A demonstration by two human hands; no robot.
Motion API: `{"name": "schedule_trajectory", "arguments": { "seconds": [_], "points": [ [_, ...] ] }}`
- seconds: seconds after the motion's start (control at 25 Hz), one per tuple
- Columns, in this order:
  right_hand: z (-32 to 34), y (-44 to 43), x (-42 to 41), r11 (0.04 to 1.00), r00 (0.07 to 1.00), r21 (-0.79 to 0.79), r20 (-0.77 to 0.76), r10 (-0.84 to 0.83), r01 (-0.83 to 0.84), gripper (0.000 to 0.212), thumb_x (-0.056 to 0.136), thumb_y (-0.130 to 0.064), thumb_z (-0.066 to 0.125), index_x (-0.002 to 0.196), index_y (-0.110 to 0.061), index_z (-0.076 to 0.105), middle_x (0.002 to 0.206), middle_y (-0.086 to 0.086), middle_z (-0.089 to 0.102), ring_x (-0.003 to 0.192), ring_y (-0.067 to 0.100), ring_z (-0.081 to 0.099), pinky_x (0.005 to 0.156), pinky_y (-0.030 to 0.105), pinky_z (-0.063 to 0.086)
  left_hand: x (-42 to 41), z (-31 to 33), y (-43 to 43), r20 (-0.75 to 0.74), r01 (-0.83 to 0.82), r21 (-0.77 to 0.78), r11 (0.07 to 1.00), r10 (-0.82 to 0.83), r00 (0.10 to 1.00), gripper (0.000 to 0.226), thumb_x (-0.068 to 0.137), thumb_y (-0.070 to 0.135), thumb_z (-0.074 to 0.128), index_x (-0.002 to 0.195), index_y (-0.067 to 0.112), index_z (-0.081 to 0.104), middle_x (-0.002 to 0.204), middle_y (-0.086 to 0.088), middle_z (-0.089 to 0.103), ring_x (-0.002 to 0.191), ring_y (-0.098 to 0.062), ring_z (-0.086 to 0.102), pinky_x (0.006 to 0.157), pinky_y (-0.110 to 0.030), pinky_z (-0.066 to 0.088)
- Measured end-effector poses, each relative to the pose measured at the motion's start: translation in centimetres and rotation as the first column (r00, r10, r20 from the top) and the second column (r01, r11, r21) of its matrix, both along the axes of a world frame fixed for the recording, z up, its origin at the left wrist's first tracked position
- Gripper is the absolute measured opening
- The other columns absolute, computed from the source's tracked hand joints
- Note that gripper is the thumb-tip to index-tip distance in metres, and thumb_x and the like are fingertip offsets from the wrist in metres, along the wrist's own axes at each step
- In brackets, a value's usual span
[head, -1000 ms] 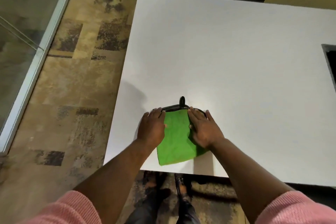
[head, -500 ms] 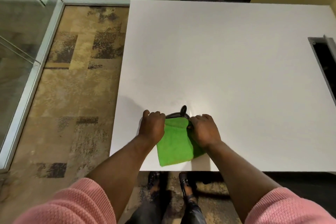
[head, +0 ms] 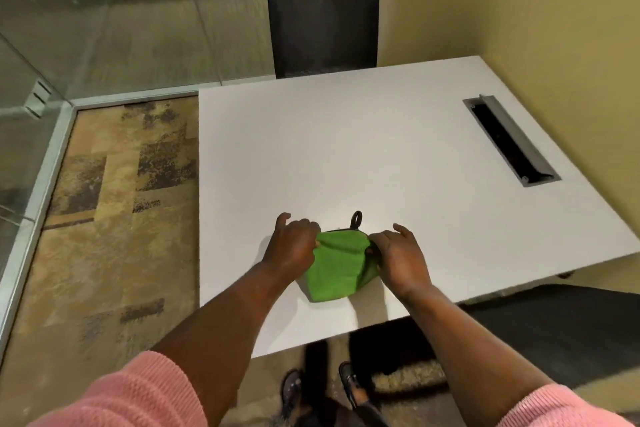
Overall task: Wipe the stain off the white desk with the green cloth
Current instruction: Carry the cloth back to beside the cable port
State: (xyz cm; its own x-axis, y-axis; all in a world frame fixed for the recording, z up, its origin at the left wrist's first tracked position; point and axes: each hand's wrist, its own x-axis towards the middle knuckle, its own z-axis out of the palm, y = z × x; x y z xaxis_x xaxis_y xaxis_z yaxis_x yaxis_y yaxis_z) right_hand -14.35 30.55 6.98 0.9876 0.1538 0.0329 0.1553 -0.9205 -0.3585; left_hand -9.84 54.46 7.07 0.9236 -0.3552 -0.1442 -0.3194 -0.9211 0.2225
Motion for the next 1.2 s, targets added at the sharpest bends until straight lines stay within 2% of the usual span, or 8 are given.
{"name": "schedule_trajectory", "arguments": {
  "seconds": [0.2,0.32,0.52,0.72,1.0,1.2],
  "points": [
    [6.4,-4.5,-2.4,0.989,0.984,0.004,0.093,-0.15,0.151,0.028,0.077,-0.007,0.069,0.103,-0.016,0.076,0.085,0.006,0.075,0.088,0.031,0.071,0.117,0.042,0.036,1.2,6.1,-5.5,0.117,0.164,-0.047,0.985,-0.157,0.981,0.012,0.099,0.017,0.055,0.105,0.019,0.065,0.103,-0.001,0.068,0.105,-0.022,0.065,0.12,-0.041,0.015],
    [8.7,-7.4,-3.7,0.971,0.961,0.004,0.143,-0.237,0.239,0.027,0.08,-0.006,0.07,0.105,-0.013,0.077,0.09,0.008,0.076,0.093,0.032,0.071,0.12,0.045,0.035,2.3,8.7,-9.2,0.155,0.245,-0.052,0.968,-0.235,0.96,0.011,0.098,0.017,0.055,0.103,0.019,0.065,0.102,-0.001,0.068,0.104,-0.023,0.065,0.122,-0.042,0.015],
    [11.0,-13.9,-6.1,0.9,0.878,0.045,0.201,-0.434,0.434,0.018,0.094,-0.011,0.063,0.106,-0.012,0.076,0.095,0.01,0.077,0.098,0.031,0.07,0.123,0.039,0.026,3.2,12.3,-18.2,0.186,0.394,-0.046,0.918,-0.38,0.906,0.012,0.097,0.015,0.052,0.095,0.021,0.062,0.096,0.002,0.064,0.1,-0.023,0.064,0.122,-0.043,0.016],
    [11.0,-20.8,-7.9,0.832,0.804,0.083,0.222,-0.552,0.548,0.017,0.097,-0.012,0.062,0.106,-0.01,0.077,0.094,0.011,0.077,0.096,0.032,0.07,0.125,0.038,0.022,3.8,13.7,-27.6,0.2,0.488,-0.025,0.872,-0.474,0.857,0.013,0.094,0.012,0.052,0.09,0.02,0.061,0.092,0.0,0.065,0.097,-0.025,0.064,0.121,-0.044,0.018],
    [9.2,-30.5,-7.6,0.762,0.743,0.071,0.182,-0.644,0.643,0.019,0.097,-0.01,0.064,0.109,-0.012,0.078,0.093,0.01,0.077,0.093,0.028,0.071,0.128,0.032,0.013,5.2,12.8,-39.6,0.171,0.546,0.064,0.835,-0.548,0.819,0.023,0.09,0.01,0.051,0.103,0.019,0.067,0.101,-0.002,0.068,0.103,-0.026,0.063,0.121,-0.044,0.019],
    [7.8,-35.0,-6.9,0.727,0.703,0.115,0.192,-0.685,0.677,0.018,0.096,-0.004,0.066,0.109,-0.008,0.078,0.092,0.01,0.078,0.089,0.026,0.072,0.129,0.036,0.017,6.5,12.1,-45.5,0.156,0.584,0.09,0.807,-0.59,0.792,0.027,0.089,0.009,0.05,0.107,0.018,0.068,0.102,-0.004,0.068,0.106,-0.028,0.063,0.121,-0.043,0.018]
  ]
}}
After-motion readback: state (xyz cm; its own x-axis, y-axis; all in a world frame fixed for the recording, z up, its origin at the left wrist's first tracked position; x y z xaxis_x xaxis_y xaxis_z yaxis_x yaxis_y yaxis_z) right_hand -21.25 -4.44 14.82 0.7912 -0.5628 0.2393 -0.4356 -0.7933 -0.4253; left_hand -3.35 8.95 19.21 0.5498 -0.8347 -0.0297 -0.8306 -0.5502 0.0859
